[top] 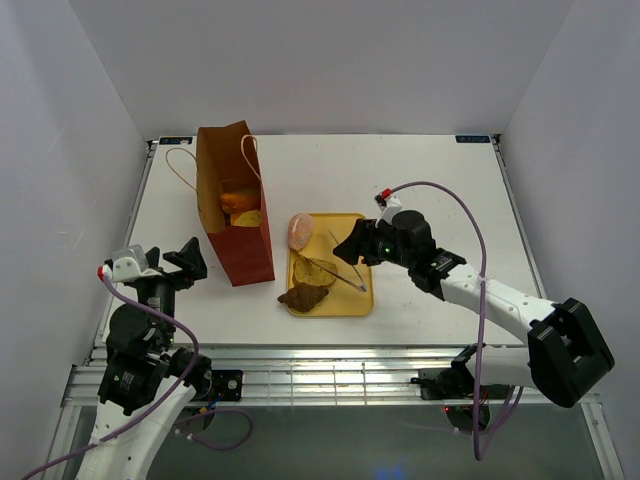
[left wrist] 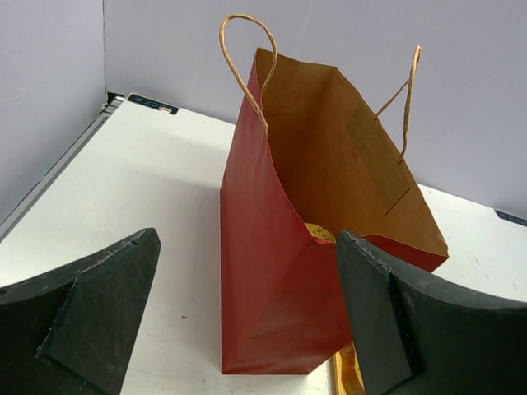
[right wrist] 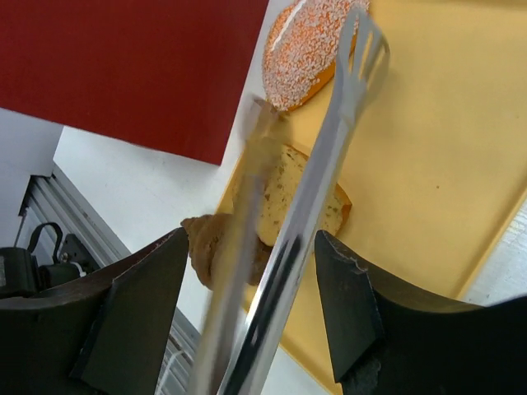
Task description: Place the fake bread into the paper bag
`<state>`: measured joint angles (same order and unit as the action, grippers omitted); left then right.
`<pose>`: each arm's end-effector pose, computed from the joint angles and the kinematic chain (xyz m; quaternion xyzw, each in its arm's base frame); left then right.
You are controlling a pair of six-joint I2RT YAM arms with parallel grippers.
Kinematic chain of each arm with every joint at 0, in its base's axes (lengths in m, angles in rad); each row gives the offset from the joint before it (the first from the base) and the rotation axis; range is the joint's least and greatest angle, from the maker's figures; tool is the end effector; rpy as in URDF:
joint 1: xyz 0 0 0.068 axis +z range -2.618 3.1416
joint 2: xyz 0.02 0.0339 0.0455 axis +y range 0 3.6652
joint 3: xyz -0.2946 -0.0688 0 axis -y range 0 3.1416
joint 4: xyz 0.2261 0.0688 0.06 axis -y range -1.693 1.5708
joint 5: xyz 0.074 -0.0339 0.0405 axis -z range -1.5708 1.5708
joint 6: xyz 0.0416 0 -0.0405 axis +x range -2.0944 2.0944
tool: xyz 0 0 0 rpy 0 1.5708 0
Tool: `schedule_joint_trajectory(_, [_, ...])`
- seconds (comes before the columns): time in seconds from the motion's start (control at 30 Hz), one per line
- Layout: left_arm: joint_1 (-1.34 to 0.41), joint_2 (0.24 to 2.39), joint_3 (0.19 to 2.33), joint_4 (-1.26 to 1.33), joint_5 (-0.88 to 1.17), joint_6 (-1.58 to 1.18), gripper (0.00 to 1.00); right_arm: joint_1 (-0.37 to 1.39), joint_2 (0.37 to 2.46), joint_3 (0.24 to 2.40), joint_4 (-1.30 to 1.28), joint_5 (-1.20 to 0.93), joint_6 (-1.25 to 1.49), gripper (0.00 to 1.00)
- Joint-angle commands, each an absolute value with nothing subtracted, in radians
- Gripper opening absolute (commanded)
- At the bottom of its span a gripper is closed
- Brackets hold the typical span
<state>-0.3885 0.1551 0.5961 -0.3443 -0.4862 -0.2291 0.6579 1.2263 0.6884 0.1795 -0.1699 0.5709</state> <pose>0.0241 0.0112 0.3205 -0.1257 0.6645 -0.0643 0.7339 0.1960 0.1603 0.2861 -0.0839 0.8160 0.3842 0.4237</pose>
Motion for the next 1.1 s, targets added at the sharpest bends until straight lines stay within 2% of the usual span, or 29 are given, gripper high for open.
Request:
schedule_joint_trajectory(0.0, [-0.394,0.143,0.588,-0.350,-0.469,-0.230,0.98,0.644,1.265,0.753,0.270,-0.138,0.626,0.69])
schedule_joint_trajectory(0.27, [-0.399,0.137,0.586,-0.348,-0.466,-0.230,0.98,0.629,1.373,0.788,0.325,-0.184,0.689,0.70])
schedule_joint_trajectory(0.43, [-0.402,0.132,0.584,-0.344,-0.462,-0.229,0.98,0.627,1.344,0.790,0.301,-0.204,0.583,0.73])
schedule_joint_trajectory(0.63, [-0.402,0.129,0.584,-0.345,-0.460,-0.229,0.98,0.627,1.210,0.717,0.221,-0.184,0.353,0.99])
schedule_joint_trajectory(0.67, [-0.402,0.132,0.584,-0.345,-0.460,-0.229,0.98,0.629,1.197,0.707,0.207,-0.184,0.327,0.93])
schedule_joint_trajectory(0.73, [-0.402,0.132,0.584,-0.345,-0.459,-0.229,0.98,0.627,1.160,0.687,0.167,-0.189,0.269,0.90])
schedule_joint_trajectory(1.07, [-0.402,0.144,0.586,-0.347,-0.468,-0.227,0.98,0.630,1.129,0.529,0.172,-0.215,0.183,0.90])
